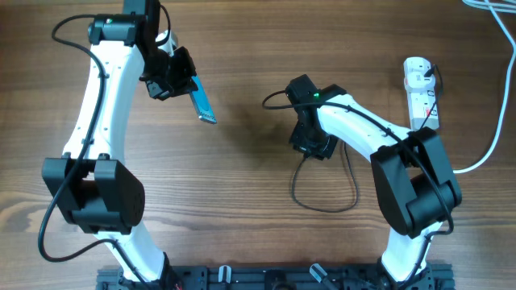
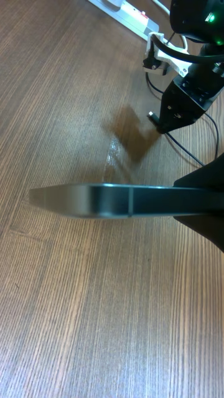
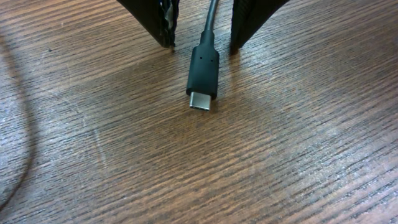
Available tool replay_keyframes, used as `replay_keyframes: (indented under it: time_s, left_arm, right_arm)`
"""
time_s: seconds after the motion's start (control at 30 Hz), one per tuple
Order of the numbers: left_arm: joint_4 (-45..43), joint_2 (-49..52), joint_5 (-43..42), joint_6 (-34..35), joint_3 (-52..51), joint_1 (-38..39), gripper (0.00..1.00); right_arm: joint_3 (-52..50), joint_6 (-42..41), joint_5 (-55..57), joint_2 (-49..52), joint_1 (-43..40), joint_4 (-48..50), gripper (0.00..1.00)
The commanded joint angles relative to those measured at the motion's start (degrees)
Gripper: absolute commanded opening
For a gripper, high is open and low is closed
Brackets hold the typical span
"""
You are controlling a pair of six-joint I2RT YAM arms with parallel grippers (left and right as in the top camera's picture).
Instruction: Plug charger to phone and switch on socket
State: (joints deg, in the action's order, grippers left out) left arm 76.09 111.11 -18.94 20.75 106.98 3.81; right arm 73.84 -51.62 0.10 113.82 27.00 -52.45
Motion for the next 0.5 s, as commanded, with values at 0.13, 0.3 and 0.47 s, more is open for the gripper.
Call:
replay_keyframes:
  time_s: [0.13, 0.3, 0.47]
  left_arm:
    - [-0.02, -0.63, -1.18, 0.76, 0.5, 0.2, 0.04]
    - [-0.09, -0.63, -1.18, 0.76, 0.5, 0.2, 0.04]
    - [-0.07, -0.63, -1.18, 0.76, 0.5, 0.2, 0.04]
  right_arm:
    - [-1.55, -1.01, 1.07, 1.09, -0.07, 0.79, 0.26]
    - [-1.6, -0.96, 0.92, 1.09, -0.07, 0.85, 0.2]
    - [-1.6, -0.96, 0.9, 1.09, -0.07, 0.81, 0.1]
